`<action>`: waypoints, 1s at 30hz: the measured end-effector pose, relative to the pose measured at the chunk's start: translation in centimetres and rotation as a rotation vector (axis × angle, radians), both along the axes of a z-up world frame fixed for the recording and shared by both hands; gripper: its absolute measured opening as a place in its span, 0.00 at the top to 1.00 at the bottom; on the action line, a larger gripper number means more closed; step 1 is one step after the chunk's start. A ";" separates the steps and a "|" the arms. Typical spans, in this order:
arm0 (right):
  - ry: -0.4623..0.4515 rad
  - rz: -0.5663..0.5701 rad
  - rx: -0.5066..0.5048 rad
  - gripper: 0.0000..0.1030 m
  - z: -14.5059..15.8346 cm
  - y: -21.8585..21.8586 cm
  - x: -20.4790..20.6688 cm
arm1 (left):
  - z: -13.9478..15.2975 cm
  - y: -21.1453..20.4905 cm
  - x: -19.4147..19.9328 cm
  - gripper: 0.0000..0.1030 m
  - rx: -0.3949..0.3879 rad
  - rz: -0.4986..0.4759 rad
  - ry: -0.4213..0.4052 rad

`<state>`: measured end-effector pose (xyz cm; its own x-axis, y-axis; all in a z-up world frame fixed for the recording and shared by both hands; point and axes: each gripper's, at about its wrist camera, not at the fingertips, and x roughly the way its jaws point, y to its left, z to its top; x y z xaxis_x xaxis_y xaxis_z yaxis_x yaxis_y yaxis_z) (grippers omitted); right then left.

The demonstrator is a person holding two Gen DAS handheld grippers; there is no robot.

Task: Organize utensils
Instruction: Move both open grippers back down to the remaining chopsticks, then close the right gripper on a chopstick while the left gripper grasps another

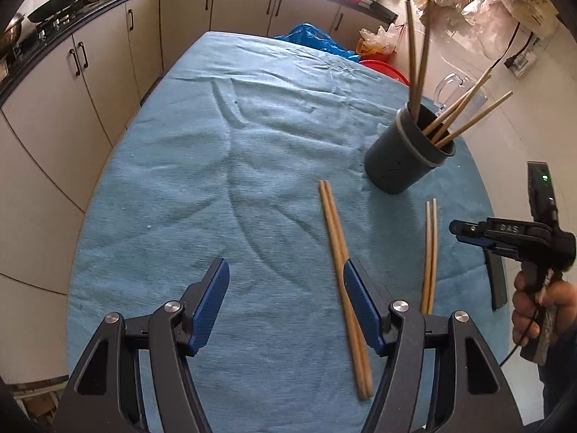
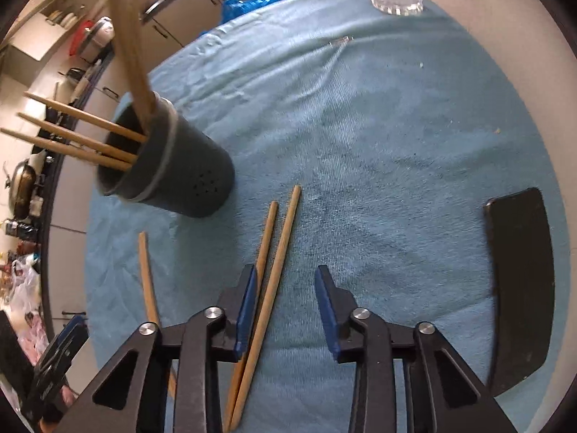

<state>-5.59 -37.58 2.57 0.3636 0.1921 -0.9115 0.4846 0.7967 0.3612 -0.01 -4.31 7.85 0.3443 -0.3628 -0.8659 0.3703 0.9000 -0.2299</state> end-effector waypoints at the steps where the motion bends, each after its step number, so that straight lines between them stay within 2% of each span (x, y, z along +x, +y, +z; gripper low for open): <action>1: 0.010 -0.002 0.000 0.68 -0.3 0.2 0.4 | 0.0 0.3 0.1 0.37 0.002 0.001 0.000; 4: 0.040 0.005 -0.015 0.70 -1.1 0.7 1.4 | -0.1 1.2 0.6 0.37 0.000 0.007 0.002; 7: 0.084 0.004 -0.039 0.78 -2.0 1.2 2.1 | -0.2 1.8 0.9 0.37 -0.001 0.009 0.003; 11: 0.099 0.022 -0.092 0.80 -2.1 1.8 2.8 | -0.2 2.1 1.4 0.37 0.000 0.006 0.006; 13: 0.119 0.044 -0.131 0.90 -2.1 2.2 3.1 | -0.2 2.0 1.7 0.37 -0.004 0.000 0.012; 14: 0.122 0.048 -0.134 0.91 -2.1 2.2 3.1 | -0.2 1.9 1.8 0.37 -0.004 -0.006 0.014; 18: 0.119 0.018 -0.121 0.93 -1.9 1.6 1.8 | -0.6 0.9 2.5 0.37 -0.015 -0.032 0.038; 22: 0.065 -0.005 -0.102 0.93 -0.6 0.9 -0.2 | -1.4 -0.8 2.8 0.37 -0.040 -0.056 0.083; 25: 0.005 -0.014 -0.101 0.93 1.0 0.7 -1.7 | -2.4 -2.4 2.8 0.46 -0.042 -0.069 0.118; 27: -0.019 -0.010 -0.099 0.93 1.9 0.7 -2.3 | -3.2 -3.5 2.6 0.57 -0.028 -0.070 0.135; 30: -0.054 -0.001 -0.091 0.93 2.8 0.3 -3.3 | -4.4 -4.9 2.4 0.62 -0.008 -0.069 0.168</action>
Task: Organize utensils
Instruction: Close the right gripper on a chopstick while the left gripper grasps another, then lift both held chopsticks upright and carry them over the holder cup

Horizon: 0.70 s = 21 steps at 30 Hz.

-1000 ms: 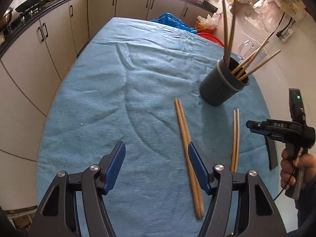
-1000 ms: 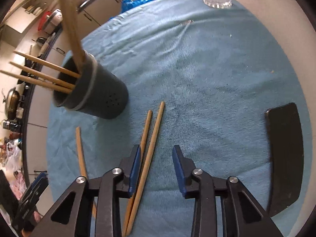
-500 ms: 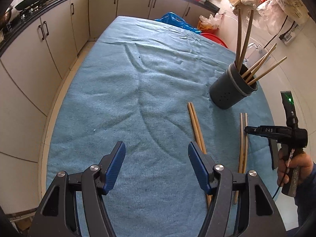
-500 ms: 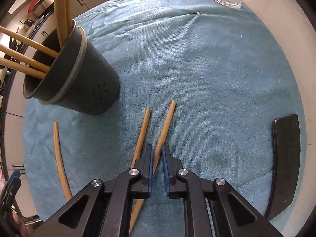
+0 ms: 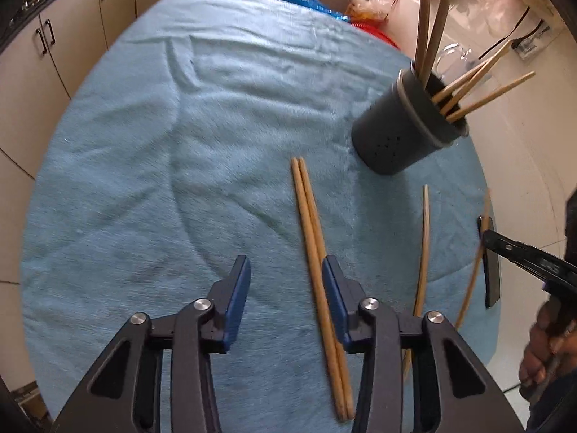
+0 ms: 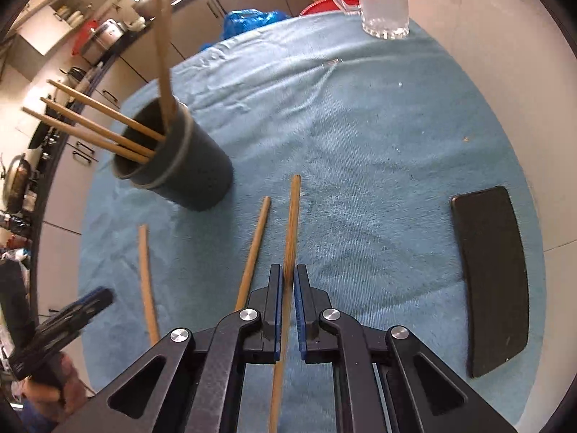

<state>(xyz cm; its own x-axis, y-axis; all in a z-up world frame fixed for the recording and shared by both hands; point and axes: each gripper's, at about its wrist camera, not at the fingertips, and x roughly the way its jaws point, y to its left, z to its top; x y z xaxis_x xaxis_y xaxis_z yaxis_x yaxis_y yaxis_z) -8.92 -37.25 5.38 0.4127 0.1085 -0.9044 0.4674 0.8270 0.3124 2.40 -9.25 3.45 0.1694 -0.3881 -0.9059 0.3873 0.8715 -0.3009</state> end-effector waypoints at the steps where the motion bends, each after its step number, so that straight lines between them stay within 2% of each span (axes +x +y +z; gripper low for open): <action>1: -0.009 0.004 0.005 0.93 0.3 -0.1 -0.4 | -0.3 -0.2 -0.1 0.63 0.005 0.001 0.006; 9: -0.041 0.022 0.021 0.93 1.7 -0.3 -1.9 | -1.8 -2.4 -0.4 0.78 0.055 0.029 0.029; 21: -0.068 0.065 0.029 0.93 2.2 -1.3 -2.3 | -1.7 -4.4 1.5 0.79 0.141 0.080 -0.008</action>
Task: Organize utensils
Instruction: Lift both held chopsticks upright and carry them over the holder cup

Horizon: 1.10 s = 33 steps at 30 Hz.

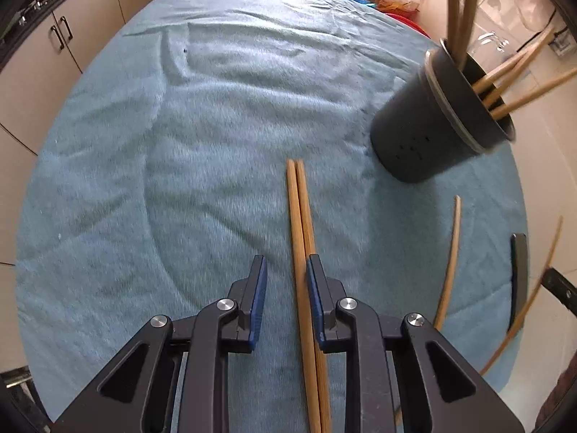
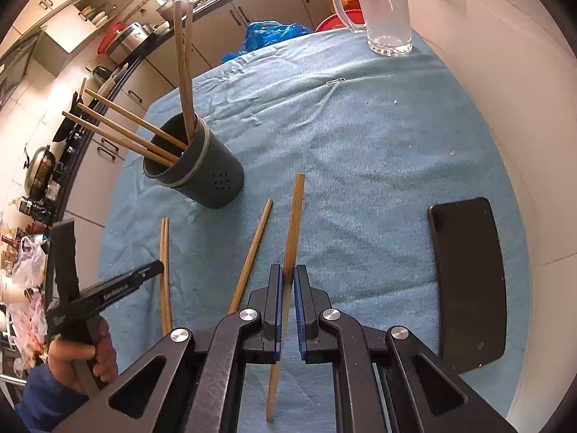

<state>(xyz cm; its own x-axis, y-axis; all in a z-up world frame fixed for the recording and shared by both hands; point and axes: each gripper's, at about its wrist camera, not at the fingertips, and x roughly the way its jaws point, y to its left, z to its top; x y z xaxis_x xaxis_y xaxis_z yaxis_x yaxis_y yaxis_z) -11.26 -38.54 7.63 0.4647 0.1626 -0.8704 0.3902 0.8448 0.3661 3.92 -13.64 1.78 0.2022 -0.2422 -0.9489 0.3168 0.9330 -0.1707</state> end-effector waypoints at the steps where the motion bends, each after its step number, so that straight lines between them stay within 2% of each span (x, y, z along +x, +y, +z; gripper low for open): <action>1: -0.004 0.005 0.000 0.93 0.1 -0.1 0.0 | 0.0 -0.1 0.4 0.79 0.006 0.004 -0.002; 3: -0.007 0.010 -0.001 0.93 0.2 -0.1 0.0 | 0.0 -0.4 1.0 0.83 0.026 0.010 -0.003; 6: -0.016 0.017 0.001 0.93 0.4 -0.3 0.0 | 0.2 -1.0 0.7 0.84 0.063 0.002 -0.019; 10: -0.032 0.027 0.006 0.93 0.8 -0.4 0.0 | 0.1 -0.6 -0.4 0.84 0.073 -0.002 -0.032; 12: -0.040 0.032 0.008 0.93 0.9 -0.4 -0.1 | 0.1 -0.3 -1.1 0.93 0.074 -0.002 -0.046; 16: -0.056 0.042 0.016 0.93 1.2 -0.2 -0.1 | 0.4 1.2 -2.0 0.94 -0.040 0.027 -0.036; 25: -0.153 0.076 0.010 0.94 3.3 0.6 -1.4 | 7.2 3.8 -6.4 0.94 -0.148 0.045 -0.227; 33: -0.231 0.106 -0.020 0.94 5.3 1.5 -2.4 | 11.8 4.3 -8.7 0.94 -0.175 0.045 -0.336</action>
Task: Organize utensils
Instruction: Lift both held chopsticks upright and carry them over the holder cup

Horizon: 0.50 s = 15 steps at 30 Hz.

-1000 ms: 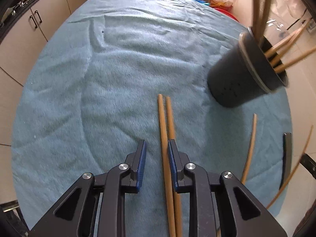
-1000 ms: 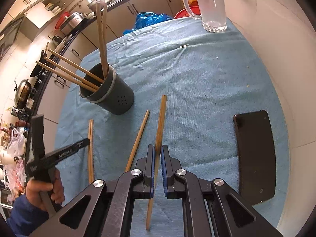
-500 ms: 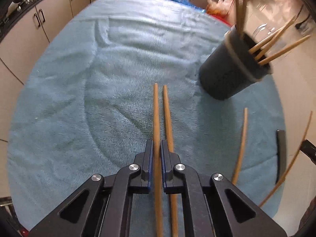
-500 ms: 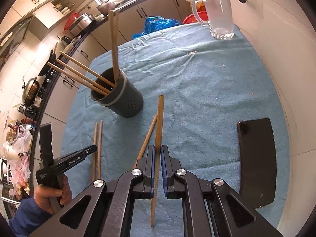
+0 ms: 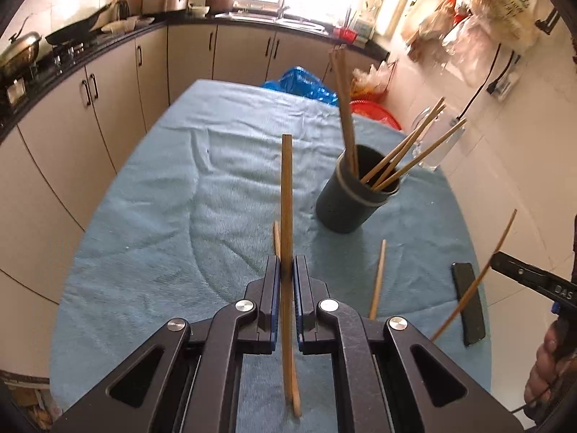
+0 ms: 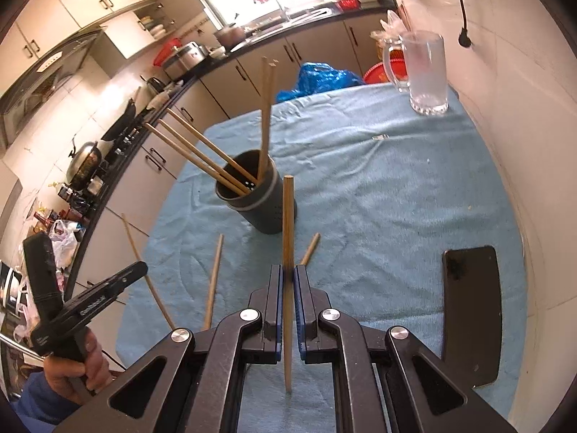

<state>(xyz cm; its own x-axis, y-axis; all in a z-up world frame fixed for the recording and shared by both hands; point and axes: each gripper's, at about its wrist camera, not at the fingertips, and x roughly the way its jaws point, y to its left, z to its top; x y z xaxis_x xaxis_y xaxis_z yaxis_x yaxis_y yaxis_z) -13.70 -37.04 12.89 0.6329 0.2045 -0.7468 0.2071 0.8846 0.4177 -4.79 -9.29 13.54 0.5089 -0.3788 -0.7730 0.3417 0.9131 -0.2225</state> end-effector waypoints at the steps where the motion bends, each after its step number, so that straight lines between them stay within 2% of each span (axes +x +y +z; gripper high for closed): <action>1: -0.007 0.001 -0.005 0.94 0.2 0.0 -0.1 | 0.2 0.0 0.0 0.94 -0.002 0.000 -0.005; 15: -0.084 -0.015 -0.009 0.94 2.4 0.2 -1.7 | 3.2 -0.2 -1.2 0.94 -0.027 -0.028 -0.077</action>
